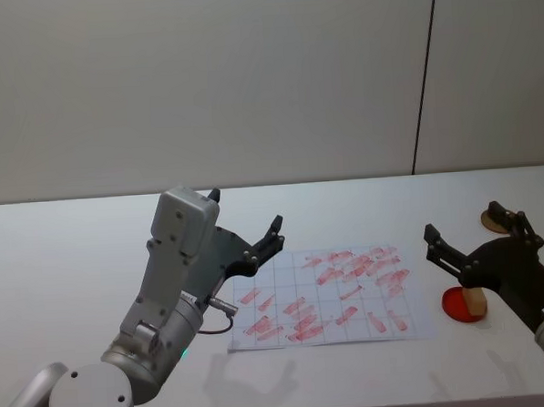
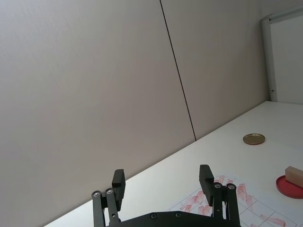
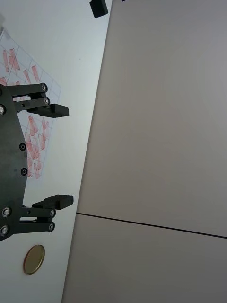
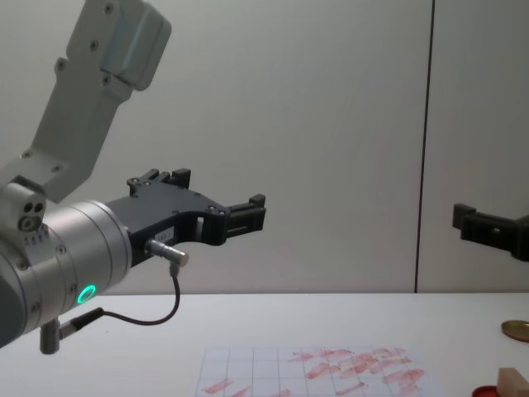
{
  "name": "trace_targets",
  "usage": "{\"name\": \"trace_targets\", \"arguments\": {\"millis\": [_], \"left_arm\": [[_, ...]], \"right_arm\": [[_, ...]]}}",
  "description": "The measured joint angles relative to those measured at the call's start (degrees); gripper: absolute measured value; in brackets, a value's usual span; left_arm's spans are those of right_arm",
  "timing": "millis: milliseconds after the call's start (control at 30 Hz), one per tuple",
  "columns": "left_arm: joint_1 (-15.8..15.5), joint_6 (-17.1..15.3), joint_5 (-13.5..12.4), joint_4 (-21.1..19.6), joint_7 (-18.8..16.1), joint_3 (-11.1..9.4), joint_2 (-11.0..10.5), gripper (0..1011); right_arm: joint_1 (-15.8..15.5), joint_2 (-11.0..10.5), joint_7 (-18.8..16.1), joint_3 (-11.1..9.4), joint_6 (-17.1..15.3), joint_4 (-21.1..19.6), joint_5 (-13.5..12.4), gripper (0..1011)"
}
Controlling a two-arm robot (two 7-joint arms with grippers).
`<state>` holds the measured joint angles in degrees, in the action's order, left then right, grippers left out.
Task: Use the one hand to pick up the stamp and affix it onto the A4 paper.
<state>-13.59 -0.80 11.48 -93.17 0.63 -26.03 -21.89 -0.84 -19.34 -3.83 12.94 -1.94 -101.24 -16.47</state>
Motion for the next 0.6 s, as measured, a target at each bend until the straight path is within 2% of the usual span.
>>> {"name": "trace_targets", "arguments": {"millis": [600], "left_arm": [[0.0, 0.0, 0.0, 0.0, 0.0, 0.0, 0.0, 993]], "right_arm": [[0.0, 0.0, 0.0, 0.0, 0.0, 0.0, 0.0, 1001]]}}
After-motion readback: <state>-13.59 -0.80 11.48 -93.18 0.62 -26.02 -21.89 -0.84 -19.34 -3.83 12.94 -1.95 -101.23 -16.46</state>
